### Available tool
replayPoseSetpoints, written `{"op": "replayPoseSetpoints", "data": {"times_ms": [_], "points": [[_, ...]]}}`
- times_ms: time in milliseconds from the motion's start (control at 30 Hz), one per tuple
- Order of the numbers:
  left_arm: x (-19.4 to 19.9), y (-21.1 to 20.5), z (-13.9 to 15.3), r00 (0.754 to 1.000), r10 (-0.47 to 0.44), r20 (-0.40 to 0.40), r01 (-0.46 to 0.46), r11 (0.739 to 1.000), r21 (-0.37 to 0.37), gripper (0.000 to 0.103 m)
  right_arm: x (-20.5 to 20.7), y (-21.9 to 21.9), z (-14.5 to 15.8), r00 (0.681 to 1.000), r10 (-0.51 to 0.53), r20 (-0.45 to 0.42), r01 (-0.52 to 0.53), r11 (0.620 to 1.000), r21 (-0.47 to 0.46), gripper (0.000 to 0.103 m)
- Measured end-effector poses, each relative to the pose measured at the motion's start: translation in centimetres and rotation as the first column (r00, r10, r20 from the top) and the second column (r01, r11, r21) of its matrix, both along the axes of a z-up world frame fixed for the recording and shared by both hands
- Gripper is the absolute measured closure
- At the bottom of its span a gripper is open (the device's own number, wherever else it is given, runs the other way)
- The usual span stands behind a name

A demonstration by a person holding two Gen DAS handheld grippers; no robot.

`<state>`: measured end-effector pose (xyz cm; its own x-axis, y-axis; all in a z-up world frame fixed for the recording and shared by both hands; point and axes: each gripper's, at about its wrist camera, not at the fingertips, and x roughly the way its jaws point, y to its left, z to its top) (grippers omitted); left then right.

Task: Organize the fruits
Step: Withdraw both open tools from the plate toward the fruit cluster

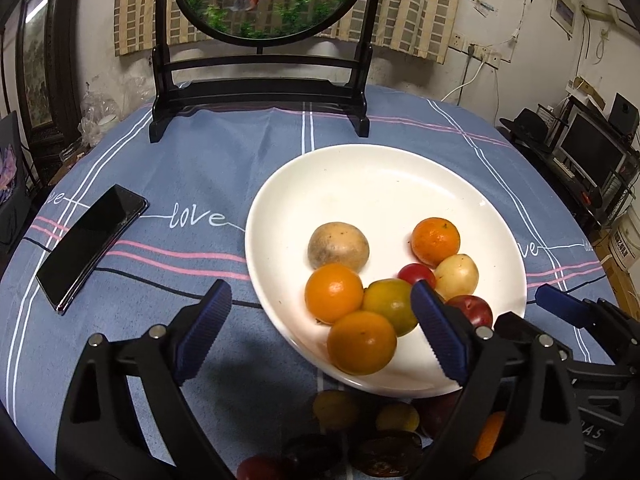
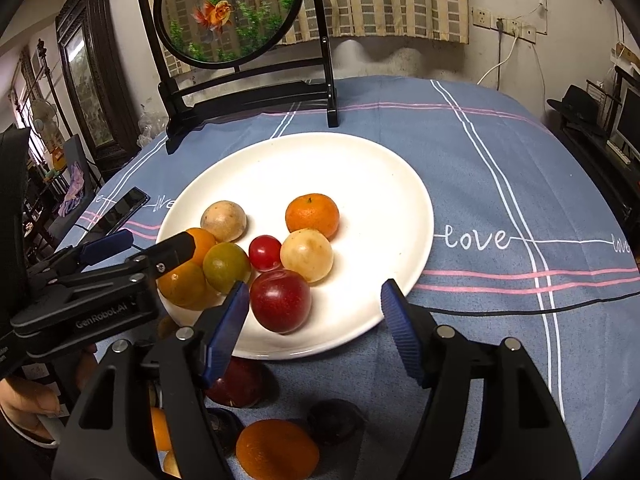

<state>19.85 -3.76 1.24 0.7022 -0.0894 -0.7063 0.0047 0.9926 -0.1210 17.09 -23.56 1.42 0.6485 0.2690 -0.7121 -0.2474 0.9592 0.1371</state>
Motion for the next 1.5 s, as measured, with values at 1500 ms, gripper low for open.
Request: {"op": "replayPoseSetpoints", "data": {"times_ms": [1500], "points": [[-14.6,3.9,-2.1,0.997,0.028,-0.065,-0.026,0.999,0.036,0.009,-10.0,-5.3,-2.4,0.997,0.037,-0.07,-0.03,0.995,0.1,0.033]]}}
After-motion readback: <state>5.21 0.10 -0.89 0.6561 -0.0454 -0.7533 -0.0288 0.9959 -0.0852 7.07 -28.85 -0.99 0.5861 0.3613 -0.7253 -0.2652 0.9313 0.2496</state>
